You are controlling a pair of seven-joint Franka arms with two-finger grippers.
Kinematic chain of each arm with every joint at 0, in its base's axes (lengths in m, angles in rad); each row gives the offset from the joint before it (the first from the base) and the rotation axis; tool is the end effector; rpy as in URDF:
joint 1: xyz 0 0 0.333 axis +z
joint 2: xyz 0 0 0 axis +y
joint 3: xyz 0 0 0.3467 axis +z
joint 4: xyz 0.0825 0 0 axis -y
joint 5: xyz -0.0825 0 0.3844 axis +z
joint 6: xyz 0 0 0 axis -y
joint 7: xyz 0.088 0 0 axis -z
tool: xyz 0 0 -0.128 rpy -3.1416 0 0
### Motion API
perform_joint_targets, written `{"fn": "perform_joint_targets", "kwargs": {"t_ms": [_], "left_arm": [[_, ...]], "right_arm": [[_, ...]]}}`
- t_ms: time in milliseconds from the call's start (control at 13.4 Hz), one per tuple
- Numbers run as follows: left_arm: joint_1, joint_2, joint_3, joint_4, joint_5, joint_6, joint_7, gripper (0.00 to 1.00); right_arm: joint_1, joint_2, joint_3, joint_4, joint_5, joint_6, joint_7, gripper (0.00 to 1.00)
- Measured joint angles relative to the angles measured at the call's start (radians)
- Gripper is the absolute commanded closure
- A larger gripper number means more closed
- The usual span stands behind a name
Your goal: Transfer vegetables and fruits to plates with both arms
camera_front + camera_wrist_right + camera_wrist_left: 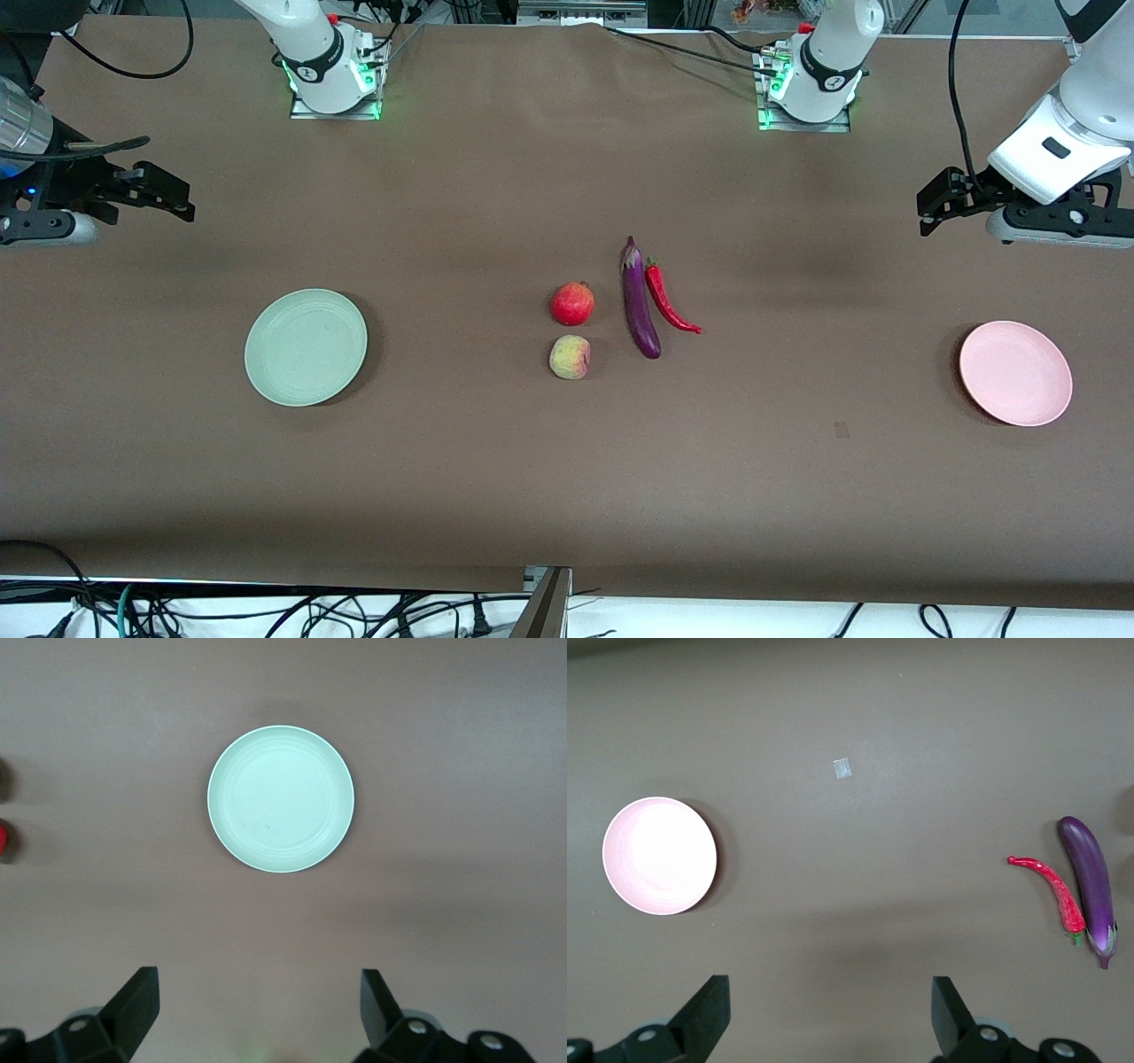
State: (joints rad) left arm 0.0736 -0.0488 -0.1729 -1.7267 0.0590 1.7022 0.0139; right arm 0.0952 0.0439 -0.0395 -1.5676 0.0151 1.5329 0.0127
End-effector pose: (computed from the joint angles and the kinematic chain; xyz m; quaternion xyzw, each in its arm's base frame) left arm 0.5456 -0.0496 0.5983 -0.9976 0.0600 -0.0132 0.0329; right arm 0.5617 0.0338 0.6081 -0.9990 -0.0215 0.0395 0.0053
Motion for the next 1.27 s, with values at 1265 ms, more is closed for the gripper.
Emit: {"fn": "perform_joint_targets", "kwargs": {"t_ms": [1265], "left_arm": [[-0.241, 0.639, -0.157, 0.002, -0.046, 0.388, -0.848, 0.00]], "right_arm": [[0.000, 0.000, 0.000, 0.004, 0.000, 0.000, 0.000, 0.00]]}}
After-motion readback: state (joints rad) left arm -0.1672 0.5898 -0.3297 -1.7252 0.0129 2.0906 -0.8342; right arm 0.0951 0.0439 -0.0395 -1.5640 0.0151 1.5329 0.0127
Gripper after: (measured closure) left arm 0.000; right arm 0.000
